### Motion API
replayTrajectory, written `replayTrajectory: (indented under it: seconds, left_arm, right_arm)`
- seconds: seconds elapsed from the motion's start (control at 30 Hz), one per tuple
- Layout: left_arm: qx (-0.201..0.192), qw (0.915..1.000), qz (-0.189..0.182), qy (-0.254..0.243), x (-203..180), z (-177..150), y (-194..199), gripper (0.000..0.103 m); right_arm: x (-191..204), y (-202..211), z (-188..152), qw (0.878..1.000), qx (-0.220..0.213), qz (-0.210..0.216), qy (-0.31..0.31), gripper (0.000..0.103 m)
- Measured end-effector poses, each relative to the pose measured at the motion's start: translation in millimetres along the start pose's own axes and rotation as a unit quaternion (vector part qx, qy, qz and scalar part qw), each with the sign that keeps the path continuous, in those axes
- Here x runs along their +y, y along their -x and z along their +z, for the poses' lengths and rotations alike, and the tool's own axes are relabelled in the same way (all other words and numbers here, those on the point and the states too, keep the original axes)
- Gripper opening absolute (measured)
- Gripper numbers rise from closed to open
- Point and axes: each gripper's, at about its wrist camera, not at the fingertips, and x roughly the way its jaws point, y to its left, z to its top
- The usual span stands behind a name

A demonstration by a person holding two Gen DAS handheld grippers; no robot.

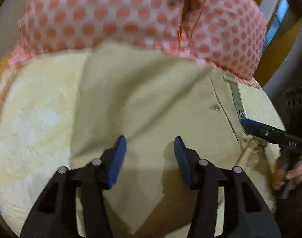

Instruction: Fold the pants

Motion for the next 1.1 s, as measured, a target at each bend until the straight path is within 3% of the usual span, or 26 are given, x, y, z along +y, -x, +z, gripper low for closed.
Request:
replayTrajectory:
  seconds: [0.03, 0.07, 0.1, 0.13, 0.2, 0.33, 0.47, 0.53, 0.73, 0.87, 1.1]
  left_arm:
    - [0.005, 0.9999, 0.011, -0.002, -3.0, -3.2, 6.9, 0.051]
    - [-0.002, 1.0, 0.007, 0.001, -5.0, -9.8, 19.5, 0.054]
    - [-0.013, 0.9999, 0.003, 0.0, -7.6, -16.5, 31.7, 0.067]
    - [-0.033, 0.9994, 0.011, -0.003, -10.4, -29.8, 50.1, 0.086]
    - [-0.06, 0.9974, 0.041, -0.004, -14.1, -53.8, 72.4, 0.097]
    - [-0.066, 0.9953, 0.07, 0.008, -18.8, -107.0, 95.5, 0.097]
    - [-0.061, 0.9947, 0.075, 0.033, -16.4, -135.0, 96.2, 0.097]
    - [-0.055, 0.9949, 0.072, 0.044, -15.0, -140.5, 90.6, 0.098]
    - [-0.07, 0.9906, 0.117, -0.011, -31.6, -152.9, 82.6, 0.101]
    - [-0.083, 0.988, 0.128, -0.022, -33.9, -157.8, 82.0, 0.101]
    - [-0.088, 0.9876, 0.129, -0.022, -33.2, -157.9, 82.1, 0.101]
  right_arm:
    - [3.1, 7.3, -2.6, 1.0, -0.005, -0.014, -0.015, 0.07]
    - [7.1, 15.7, -7.6, 0.999, -0.012, -0.029, -0.019, 0.083]
    - [14.8, 25.1, -15.0, 0.999, -0.021, -0.043, -0.014, 0.092]
    - [23.8, 36.1, -25.9, 0.998, -0.035, -0.055, -0.003, 0.102]
    - [42.0, 54.4, -53.5, 0.995, -0.07, -0.061, 0.022, 0.102]
    - [65.2, 58.4, -105.6, 0.99, -0.088, -0.101, 0.037, 0.102]
    - [73.2, 36.9, -124.9, 0.989, -0.072, -0.124, 0.03, 0.102]
    - [80.7, 29.8, -128.6, 0.984, -0.078, -0.157, 0.039, 0.102]
    - [95.6, 19.0, -146.9, 0.965, -0.1, -0.236, 0.063, 0.102]
    - [94.1, 19.8, -153.5, 0.96, -0.13, -0.24, 0.057, 0.102]
    - [93.6, 20.3, -153.5, 0.959, -0.136, -0.241, 0.06, 0.102]
